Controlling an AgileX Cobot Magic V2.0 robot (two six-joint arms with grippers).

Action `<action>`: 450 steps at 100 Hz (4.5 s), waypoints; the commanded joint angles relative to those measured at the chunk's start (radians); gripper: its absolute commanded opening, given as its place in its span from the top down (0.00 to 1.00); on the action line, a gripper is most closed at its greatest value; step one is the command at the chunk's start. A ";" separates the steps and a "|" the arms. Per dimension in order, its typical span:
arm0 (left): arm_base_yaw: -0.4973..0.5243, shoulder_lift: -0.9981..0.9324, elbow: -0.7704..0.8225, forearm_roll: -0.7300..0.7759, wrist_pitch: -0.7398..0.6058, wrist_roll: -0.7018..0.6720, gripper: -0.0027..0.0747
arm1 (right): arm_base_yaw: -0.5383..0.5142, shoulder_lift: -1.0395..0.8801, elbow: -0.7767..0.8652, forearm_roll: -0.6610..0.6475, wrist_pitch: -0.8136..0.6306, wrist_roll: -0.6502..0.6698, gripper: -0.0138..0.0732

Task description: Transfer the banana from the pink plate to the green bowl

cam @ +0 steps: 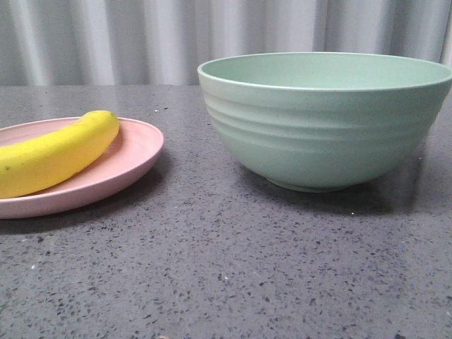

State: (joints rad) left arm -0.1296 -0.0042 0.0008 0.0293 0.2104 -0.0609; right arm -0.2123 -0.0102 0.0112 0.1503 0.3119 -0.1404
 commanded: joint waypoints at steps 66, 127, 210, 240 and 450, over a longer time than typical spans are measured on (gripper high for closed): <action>0.002 -0.025 0.010 -0.004 -0.092 -0.007 0.99 | -0.005 -0.022 0.020 0.005 -0.268 -0.005 0.91; 0.002 -0.025 0.010 -0.004 -0.100 -0.007 0.99 | -0.005 -0.022 0.020 0.005 -0.268 -0.005 0.91; 0.002 -0.025 0.010 -0.004 -0.135 -0.007 0.99 | -0.005 -0.022 0.020 0.005 -0.268 -0.005 0.91; 0.002 -0.025 0.010 -0.004 -0.138 -0.007 0.99 | -0.005 -0.022 0.020 0.005 -0.268 -0.005 0.91; -0.106 0.794 -0.712 -0.167 0.218 0.236 0.41 | -0.003 0.415 -0.450 0.042 0.090 -0.005 0.91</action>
State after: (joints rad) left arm -0.1888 0.7487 -0.6314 -0.1115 0.4082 0.0955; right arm -0.2123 0.3871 -0.4050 0.1856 0.4818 -0.1404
